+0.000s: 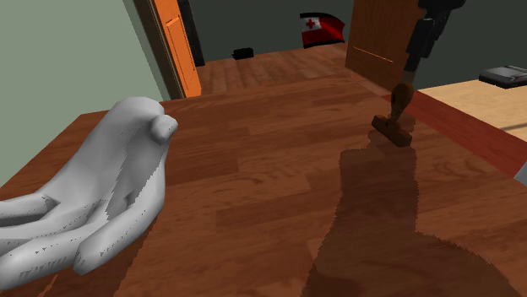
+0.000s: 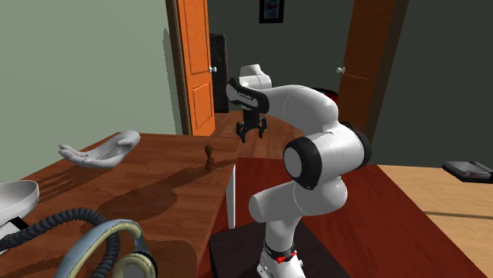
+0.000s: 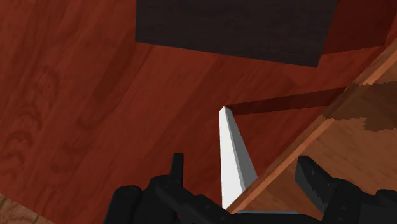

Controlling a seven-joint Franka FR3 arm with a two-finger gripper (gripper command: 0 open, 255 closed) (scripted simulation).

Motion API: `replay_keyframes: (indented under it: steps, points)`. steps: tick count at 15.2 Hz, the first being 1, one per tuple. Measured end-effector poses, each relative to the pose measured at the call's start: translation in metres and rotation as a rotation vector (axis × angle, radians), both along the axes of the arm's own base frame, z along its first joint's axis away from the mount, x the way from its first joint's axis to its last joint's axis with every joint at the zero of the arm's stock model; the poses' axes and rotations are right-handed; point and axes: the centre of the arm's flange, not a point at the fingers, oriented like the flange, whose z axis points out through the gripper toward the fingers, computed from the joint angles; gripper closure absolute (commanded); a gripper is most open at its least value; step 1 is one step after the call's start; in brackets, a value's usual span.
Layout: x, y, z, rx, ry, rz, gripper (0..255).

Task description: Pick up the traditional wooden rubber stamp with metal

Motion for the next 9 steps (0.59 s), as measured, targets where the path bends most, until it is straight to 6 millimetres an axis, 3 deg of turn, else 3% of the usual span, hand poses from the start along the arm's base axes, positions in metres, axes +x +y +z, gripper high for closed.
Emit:
replay_keyframes:
  steps: [3,9]
  points:
    - [-0.002,0.014,0.004,0.007,0.007,0.009,0]
    - [-0.017,0.082,0.017,0.044,0.04,0.049,0]
